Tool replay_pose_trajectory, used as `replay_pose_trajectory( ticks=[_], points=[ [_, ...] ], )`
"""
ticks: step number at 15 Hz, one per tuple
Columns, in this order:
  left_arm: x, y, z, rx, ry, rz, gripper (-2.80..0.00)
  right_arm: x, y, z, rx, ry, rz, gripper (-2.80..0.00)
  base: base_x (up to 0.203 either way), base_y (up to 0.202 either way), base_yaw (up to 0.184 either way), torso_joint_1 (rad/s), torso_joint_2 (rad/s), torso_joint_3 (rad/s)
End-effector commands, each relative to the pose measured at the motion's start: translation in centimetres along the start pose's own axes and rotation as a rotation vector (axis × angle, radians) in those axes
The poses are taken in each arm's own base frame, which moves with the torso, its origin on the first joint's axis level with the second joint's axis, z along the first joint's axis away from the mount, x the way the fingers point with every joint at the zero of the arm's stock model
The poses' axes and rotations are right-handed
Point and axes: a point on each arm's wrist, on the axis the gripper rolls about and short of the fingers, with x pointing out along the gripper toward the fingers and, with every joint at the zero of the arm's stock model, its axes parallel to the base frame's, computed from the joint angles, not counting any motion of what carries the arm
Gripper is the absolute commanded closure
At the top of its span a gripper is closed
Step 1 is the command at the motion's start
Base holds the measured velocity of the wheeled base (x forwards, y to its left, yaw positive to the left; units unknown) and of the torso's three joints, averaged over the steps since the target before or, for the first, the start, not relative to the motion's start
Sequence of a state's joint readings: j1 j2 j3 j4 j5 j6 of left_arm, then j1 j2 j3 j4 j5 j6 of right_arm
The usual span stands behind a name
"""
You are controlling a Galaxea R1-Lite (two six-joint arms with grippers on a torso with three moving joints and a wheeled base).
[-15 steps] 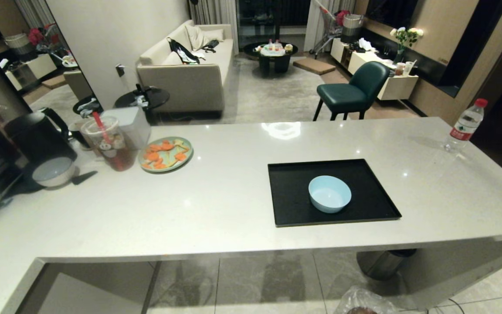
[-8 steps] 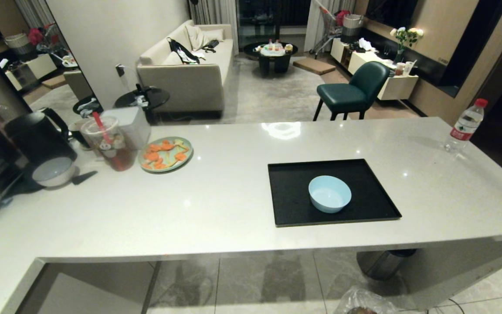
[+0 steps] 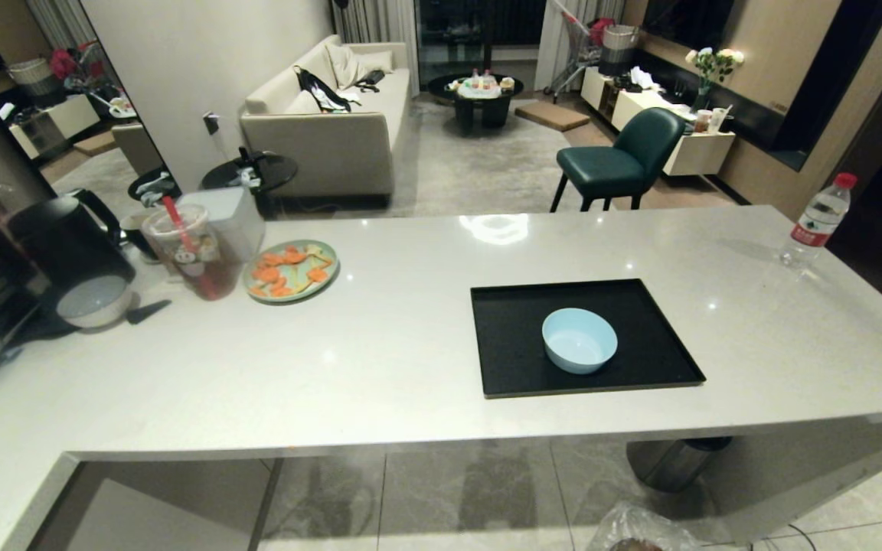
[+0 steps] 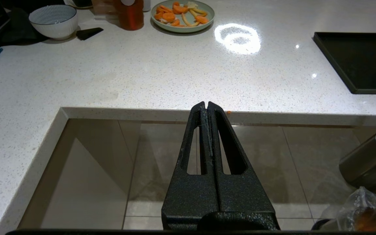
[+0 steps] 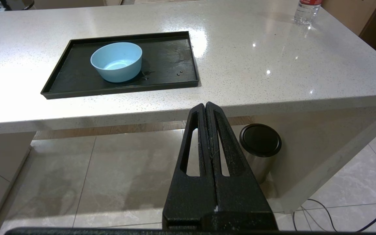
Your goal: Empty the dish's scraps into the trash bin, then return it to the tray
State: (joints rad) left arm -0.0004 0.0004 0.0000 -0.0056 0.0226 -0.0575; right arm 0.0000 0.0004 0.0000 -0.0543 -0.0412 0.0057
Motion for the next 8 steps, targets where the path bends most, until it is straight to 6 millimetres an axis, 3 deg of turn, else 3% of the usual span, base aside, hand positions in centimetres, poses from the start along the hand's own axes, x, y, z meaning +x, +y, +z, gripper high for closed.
replay_pose_trajectory(
  ticks=[1,8],
  points=[
    [0.01,0.00,0.01,-0.001,0.001,0.001,0.00,0.00,0.00,0.01,0.002,-0.001,0.000,0.00,0.000,0.000,0.000,0.000,0.00,0.000],
    [0.01,0.00,0.01,-0.001,0.001,0.000,0.00,0.00,0.00,0.01,0.017,-0.001,-0.002,0.00,0.000,0.000,0.000,0.000,0.00,0.000]
  ],
)
